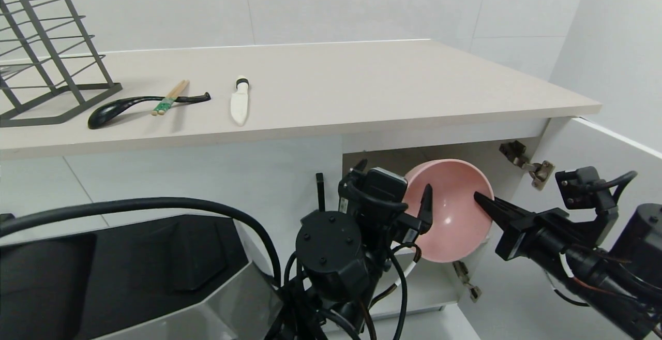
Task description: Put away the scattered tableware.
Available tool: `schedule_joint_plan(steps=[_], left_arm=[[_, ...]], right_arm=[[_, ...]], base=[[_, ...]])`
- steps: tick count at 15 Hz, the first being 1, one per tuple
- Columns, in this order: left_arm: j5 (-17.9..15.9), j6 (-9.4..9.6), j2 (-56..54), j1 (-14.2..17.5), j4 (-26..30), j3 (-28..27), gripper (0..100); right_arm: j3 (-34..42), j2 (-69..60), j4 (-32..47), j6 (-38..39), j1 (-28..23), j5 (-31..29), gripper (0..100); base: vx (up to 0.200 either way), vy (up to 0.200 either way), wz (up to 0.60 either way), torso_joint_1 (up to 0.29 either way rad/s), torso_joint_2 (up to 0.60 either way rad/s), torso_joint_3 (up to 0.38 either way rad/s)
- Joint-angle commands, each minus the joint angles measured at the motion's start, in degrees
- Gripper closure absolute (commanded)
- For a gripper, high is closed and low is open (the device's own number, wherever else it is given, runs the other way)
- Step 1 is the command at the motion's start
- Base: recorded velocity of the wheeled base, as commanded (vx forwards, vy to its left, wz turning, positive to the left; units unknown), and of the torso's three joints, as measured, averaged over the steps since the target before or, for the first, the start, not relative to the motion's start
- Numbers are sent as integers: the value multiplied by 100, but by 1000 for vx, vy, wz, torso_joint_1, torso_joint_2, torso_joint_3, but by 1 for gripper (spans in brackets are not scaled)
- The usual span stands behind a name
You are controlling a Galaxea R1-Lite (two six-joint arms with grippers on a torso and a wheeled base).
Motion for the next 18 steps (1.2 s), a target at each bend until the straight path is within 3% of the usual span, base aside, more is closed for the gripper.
schedule_joint_plan(steps=[1,7,10,13,15,16,17,18], left_arm=[[-48,5,-518,-127,-8,534,0],[-997,-21,-1783,-223,-8,2222,0],[-1516,23,-2460,-30,-8,2898,0],[-2931,49,-3207,796,-8,3821,0],[-4399,-30,-3506,1446,-8,4454,0],[-4908,-39,-3541,1640,-8,4656,0],[-5278,-48,-3559,1842,-8,4832,0],[-5427,-30,-3524,2044,-8,5052,0]], right_arm=[[24,31,-1,-5,-8,-24,100],[156,75,-1,-40,107,-24,100],[261,84,-1,-119,142,-24,100],[305,102,-1,-119,151,-24,100],[314,119,-1,-111,247,-24,100],[323,110,-1,-111,326,-24,100],[358,110,-1,-111,379,-24,100],[393,110,-1,-111,405,-24,100]], base=[[0,0,0,0,0,0],[0,0,0,0,0,0],[0,0,0,0,0,0],[0,0,0,0,0,0],[0,0,0,0,0,0],[0,0,0,0,0,0],[0,0,0,0,0,0],[0,0,0,0,0,0]])
